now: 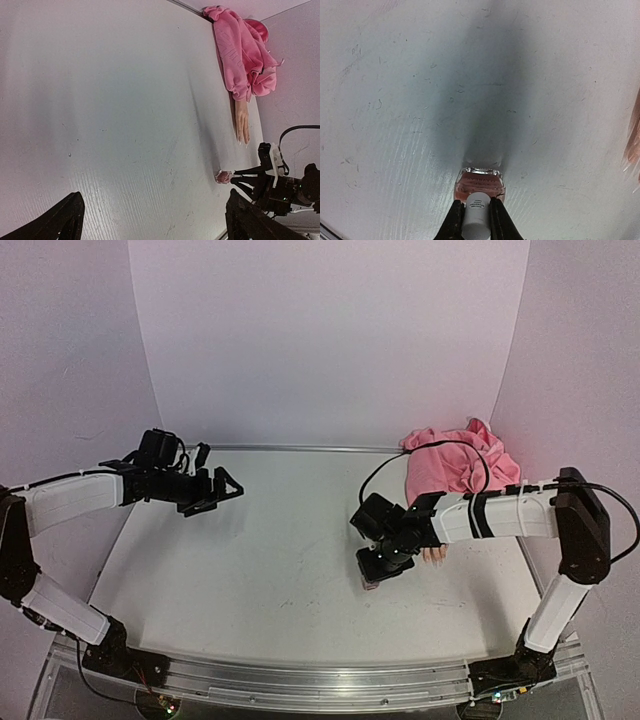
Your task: Paint the nails
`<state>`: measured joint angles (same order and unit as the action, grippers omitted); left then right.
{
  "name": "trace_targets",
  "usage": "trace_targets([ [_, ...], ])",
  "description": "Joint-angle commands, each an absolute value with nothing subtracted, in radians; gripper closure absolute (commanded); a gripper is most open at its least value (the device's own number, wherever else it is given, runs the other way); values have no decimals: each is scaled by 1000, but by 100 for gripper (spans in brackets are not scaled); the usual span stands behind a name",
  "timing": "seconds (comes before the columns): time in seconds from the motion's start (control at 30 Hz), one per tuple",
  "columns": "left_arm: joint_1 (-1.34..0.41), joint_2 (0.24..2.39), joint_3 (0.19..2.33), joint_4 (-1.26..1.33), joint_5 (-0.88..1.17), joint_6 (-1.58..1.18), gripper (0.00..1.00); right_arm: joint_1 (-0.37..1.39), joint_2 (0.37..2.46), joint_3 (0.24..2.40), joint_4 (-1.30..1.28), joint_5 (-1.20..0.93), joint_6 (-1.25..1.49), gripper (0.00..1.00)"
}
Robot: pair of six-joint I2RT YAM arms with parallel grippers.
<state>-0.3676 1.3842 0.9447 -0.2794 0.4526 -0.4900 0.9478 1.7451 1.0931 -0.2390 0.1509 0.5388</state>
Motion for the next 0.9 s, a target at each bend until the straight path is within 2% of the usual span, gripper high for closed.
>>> trace_targets([
  [0.0,-382,1384,997,-234,466,-491,0,951,1726,1126,-254,165,549,98],
  [0.13,-440,1353,991,-225,394,-437,1,949,1654,1131,-223,151,554,100],
  [0.27,-582,1307,969,-177,207,-331,0,949,1588,1160,-175,119,564,100],
  [0.47,-747,1280,838,120,172,-161,1,950,1555,1225,-108,10,601,100],
  [0.6,-872,1290,763,298,165,61,1,949,1542,1257,-104,-38,591,100],
  [0.87,-994,1400,803,348,92,268,12,949,1557,1298,-92,-143,540,100],
])
